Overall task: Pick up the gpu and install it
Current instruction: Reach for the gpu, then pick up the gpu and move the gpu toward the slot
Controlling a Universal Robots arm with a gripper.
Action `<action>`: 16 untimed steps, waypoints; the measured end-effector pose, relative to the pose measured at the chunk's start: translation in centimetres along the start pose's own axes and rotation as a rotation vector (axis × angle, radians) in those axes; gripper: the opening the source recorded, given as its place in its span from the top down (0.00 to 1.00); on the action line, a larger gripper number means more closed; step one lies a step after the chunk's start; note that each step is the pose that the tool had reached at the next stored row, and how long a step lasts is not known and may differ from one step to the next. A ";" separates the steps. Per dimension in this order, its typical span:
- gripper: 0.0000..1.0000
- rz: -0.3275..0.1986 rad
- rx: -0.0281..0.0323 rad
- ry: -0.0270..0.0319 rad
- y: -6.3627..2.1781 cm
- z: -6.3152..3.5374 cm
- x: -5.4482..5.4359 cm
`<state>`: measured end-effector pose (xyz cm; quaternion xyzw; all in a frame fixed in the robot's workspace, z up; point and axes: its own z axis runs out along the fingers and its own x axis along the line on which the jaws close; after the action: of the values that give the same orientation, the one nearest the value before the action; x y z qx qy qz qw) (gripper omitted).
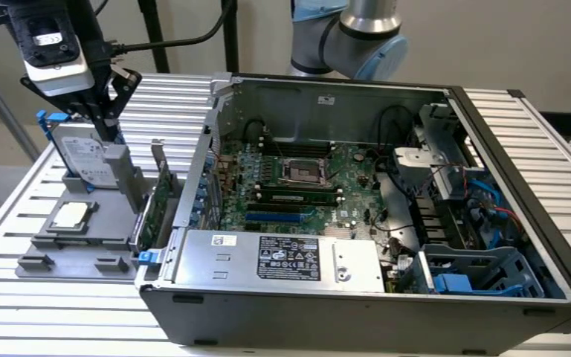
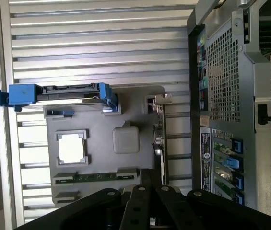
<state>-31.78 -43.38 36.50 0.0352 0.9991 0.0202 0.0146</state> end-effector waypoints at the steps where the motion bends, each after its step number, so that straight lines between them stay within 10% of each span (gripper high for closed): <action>1: 0.89 0.000 0.0000 0.0000 0.00 0.00 0.0; 10: 0.89 0.000 0.0000 0.0000 0.00 0.00 0.0; 16: 0.70 0.000 0.0000 0.0000 0.00 0.00 0.0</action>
<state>-31.78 -43.38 36.50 0.0352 0.9991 0.0202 0.0146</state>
